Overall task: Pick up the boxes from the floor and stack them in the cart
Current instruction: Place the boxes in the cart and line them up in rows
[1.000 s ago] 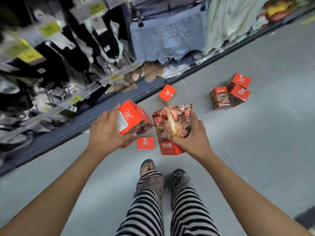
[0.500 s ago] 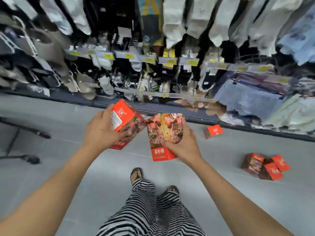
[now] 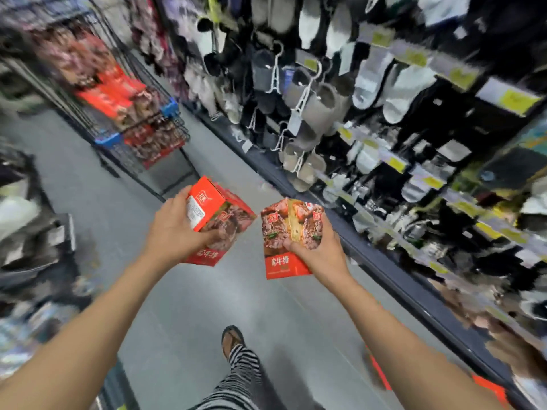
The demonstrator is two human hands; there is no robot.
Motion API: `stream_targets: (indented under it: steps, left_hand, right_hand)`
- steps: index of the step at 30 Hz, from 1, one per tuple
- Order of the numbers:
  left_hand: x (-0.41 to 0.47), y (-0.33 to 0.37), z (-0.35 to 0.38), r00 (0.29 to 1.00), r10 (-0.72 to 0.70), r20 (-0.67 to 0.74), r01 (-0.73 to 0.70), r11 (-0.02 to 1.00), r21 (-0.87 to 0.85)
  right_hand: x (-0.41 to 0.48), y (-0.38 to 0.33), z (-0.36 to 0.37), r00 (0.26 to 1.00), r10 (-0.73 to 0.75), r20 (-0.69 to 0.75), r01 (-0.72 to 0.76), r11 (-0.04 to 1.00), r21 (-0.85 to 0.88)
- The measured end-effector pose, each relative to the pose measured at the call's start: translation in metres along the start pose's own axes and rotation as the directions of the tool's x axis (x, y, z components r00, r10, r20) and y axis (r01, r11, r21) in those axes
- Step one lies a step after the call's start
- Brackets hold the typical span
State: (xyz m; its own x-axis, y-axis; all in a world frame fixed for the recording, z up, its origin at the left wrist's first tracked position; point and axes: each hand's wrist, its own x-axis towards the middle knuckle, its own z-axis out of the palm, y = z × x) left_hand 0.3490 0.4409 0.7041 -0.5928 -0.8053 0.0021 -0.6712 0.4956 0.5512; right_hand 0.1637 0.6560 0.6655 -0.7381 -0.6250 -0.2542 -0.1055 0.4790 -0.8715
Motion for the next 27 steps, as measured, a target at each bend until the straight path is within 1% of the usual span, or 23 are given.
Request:
stream_targets:
  steps: [2, 6, 11, 15, 17, 20, 27]
  left_hand:
    - [0.020, -0.034, -0.026, 0.999, -0.014, -0.045, 0.014, 1.000, -0.008]
    - [0.059, -0.097, -0.075, 0.994, -0.062, -0.085, 0.059, 0.998, -0.035]
    - [0.096, -0.156, -0.119, 0.981, -0.141, -0.134, 0.128, 0.987, -0.099]
    - [0.133, -0.195, -0.135, 0.948, -0.271, -0.166, 0.233, 0.948, -0.218]
    - [0.157, -0.207, -0.142, 0.938, -0.294, -0.186, 0.241, 0.935, -0.261]
    - [0.199, -0.224, -0.150, 0.923, -0.334, -0.192, 0.272, 0.918, -0.290]
    - [0.340, -0.272, -0.166, 0.900, -0.385, -0.203, 0.322, 0.902, -0.287]
  right_hand:
    - [0.028, -0.031, 0.040, 0.998, -0.046, 0.046, 0.047, 0.999, -0.018]
    - [0.078, -0.085, 0.113, 0.989, -0.104, 0.106, 0.110, 0.992, -0.056]
    - [0.122, -0.134, 0.176, 0.978, -0.151, 0.140, 0.163, 0.984, -0.074]
    - [0.160, -0.164, 0.215, 0.969, -0.185, 0.162, 0.197, 0.978, -0.063]
    - [0.184, -0.178, 0.232, 0.967, -0.195, 0.166, 0.202, 0.979, -0.026]
    - [0.230, -0.202, 0.260, 0.959, -0.198, 0.200, 0.204, 0.979, -0.007]
    - [0.377, -0.261, 0.341, 0.940, -0.220, 0.261, 0.252, 0.963, -0.094]
